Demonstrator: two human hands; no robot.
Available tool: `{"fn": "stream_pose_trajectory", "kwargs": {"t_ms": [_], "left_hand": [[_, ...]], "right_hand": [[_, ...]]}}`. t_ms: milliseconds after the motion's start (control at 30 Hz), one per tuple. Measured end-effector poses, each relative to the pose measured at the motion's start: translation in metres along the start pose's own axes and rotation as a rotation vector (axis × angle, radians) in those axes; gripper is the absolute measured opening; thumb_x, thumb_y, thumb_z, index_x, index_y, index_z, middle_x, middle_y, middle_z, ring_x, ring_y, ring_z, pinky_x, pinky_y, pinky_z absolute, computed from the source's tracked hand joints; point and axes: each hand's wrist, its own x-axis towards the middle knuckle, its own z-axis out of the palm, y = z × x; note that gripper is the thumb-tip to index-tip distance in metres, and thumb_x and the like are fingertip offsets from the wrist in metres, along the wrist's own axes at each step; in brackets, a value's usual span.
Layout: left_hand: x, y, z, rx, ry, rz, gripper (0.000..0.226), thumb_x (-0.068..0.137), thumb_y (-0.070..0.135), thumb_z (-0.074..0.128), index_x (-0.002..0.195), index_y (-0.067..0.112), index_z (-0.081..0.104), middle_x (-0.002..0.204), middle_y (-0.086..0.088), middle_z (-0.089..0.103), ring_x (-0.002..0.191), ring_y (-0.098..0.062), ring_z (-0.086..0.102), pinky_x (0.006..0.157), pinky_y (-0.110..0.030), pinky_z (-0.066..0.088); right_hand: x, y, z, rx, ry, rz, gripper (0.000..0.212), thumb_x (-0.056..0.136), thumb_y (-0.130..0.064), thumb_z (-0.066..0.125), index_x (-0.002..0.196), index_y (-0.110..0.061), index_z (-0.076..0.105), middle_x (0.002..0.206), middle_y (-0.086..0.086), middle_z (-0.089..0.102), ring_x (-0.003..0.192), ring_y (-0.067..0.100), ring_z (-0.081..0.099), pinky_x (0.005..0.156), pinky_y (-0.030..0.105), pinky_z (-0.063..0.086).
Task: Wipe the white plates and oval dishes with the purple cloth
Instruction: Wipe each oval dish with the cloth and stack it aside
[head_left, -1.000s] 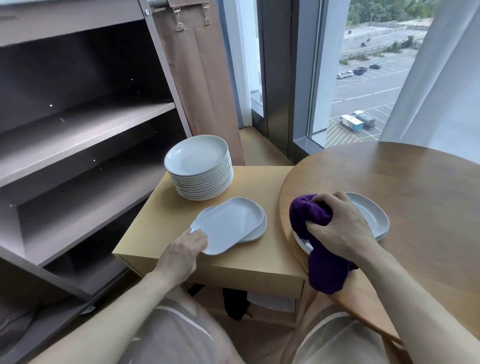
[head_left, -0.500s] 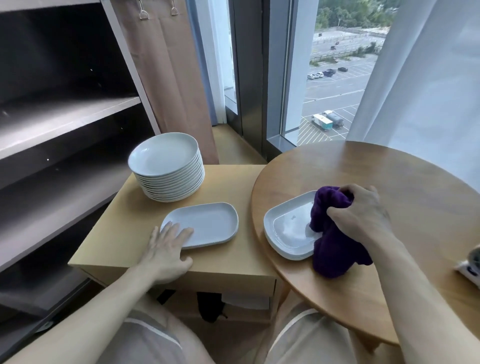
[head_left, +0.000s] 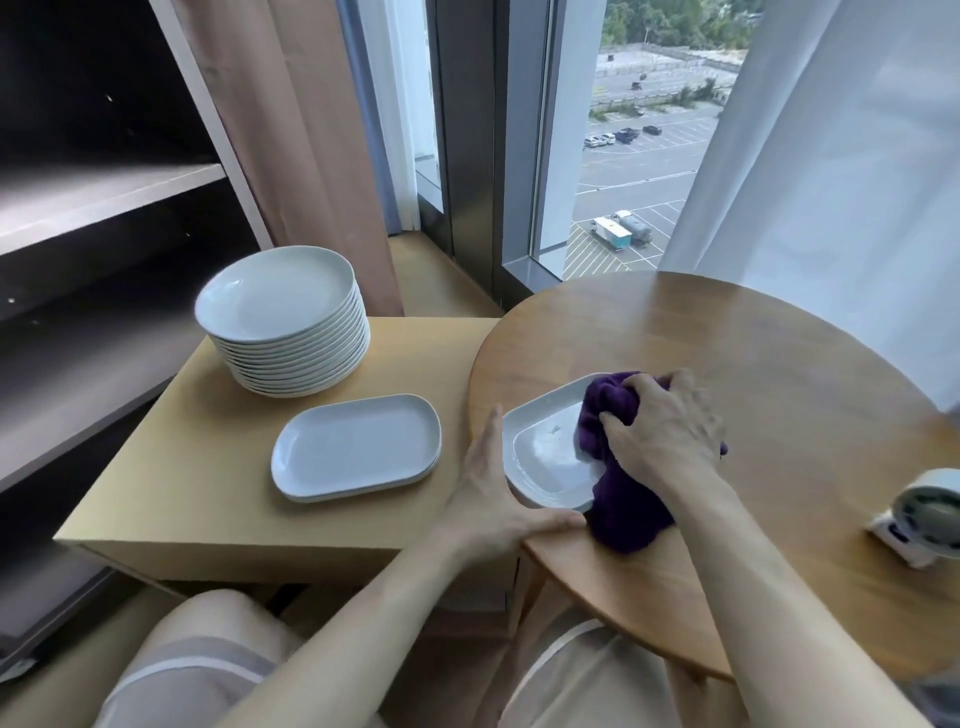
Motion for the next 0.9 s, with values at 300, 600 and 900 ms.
{"fn": "stream_pose_trajectory", "kwargs": {"t_ms": [300, 600, 900], "left_hand": [[0.001, -0.012, 0.017, -0.242, 0.135, 0.062, 0.124, 0.058, 0.038, 0.1, 0.148, 0.055, 0.016, 0.152, 0.021, 0.035, 0.138, 0.009, 0.035, 0.115, -0.018, 0.034], [0.006, -0.019, 0.014, -0.308, 0.099, 0.09, 0.127, 0.054, 0.024, 0.102, 0.15, 0.048, 0.021, 0.147, 0.019, 0.048, 0.133, 0.006, 0.048, 0.109, -0.02, 0.043], [0.006, -0.013, 0.008, -0.094, 0.117, 0.102, 0.127, 0.04, 0.066, 0.095, 0.138, 0.07, 0.015, 0.145, 0.027, 0.047, 0.134, -0.002, 0.049, 0.108, -0.038, 0.048]], "right_hand": [[-0.003, -0.024, 0.027, -0.243, 0.017, -0.144, 0.025, 0.095, -0.038, 0.048, 0.119, -0.032, 0.055, 0.132, 0.006, 0.045, 0.119, 0.036, 0.042, 0.101, 0.051, 0.033], [-0.024, -0.049, 0.024, -0.258, -0.121, -0.489, 0.046, 0.092, -0.035, 0.05, 0.137, -0.046, 0.047, 0.14, -0.005, 0.04, 0.122, 0.032, 0.04, 0.099, 0.05, 0.03], [-0.039, -0.06, -0.008, -0.181, -0.409, -0.56, 0.04, 0.087, -0.02, 0.051, 0.116, -0.043, 0.066, 0.117, -0.011, 0.046, 0.103, 0.023, 0.038, 0.085, 0.041, 0.028]]}}
